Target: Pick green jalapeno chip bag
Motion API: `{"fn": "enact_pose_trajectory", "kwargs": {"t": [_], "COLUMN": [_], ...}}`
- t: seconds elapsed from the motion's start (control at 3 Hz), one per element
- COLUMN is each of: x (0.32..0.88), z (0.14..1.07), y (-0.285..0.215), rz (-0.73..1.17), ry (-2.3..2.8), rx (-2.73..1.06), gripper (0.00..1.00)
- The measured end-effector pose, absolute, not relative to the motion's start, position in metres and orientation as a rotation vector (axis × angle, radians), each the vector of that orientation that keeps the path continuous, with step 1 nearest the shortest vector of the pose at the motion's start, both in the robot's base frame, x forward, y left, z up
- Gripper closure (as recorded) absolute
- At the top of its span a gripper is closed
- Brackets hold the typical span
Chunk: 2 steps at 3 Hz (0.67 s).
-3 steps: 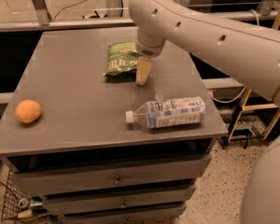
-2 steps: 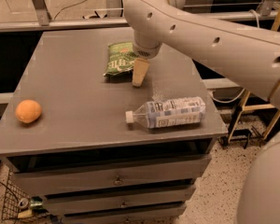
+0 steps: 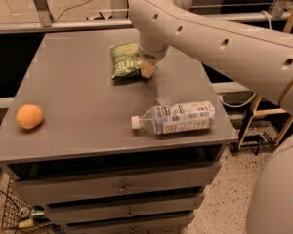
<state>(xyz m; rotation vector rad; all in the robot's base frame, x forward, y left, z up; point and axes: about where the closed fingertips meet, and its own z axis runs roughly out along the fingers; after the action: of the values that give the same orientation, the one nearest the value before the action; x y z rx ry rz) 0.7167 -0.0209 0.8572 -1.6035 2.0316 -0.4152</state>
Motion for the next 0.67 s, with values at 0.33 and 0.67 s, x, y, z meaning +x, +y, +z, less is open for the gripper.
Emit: {"fn": "enact_pose_trajectory", "kwargs": {"t": [0.33,0.67], "x": [0.7271,0.7336], "z": [0.8662,0.8757], "y": [-0.0248,-0.0299], "rz": [-0.439,-0.463], "ry": [2.046,2.051], "rx": [-1.542,-1.499], "gripper": [0.78,1.0]}}
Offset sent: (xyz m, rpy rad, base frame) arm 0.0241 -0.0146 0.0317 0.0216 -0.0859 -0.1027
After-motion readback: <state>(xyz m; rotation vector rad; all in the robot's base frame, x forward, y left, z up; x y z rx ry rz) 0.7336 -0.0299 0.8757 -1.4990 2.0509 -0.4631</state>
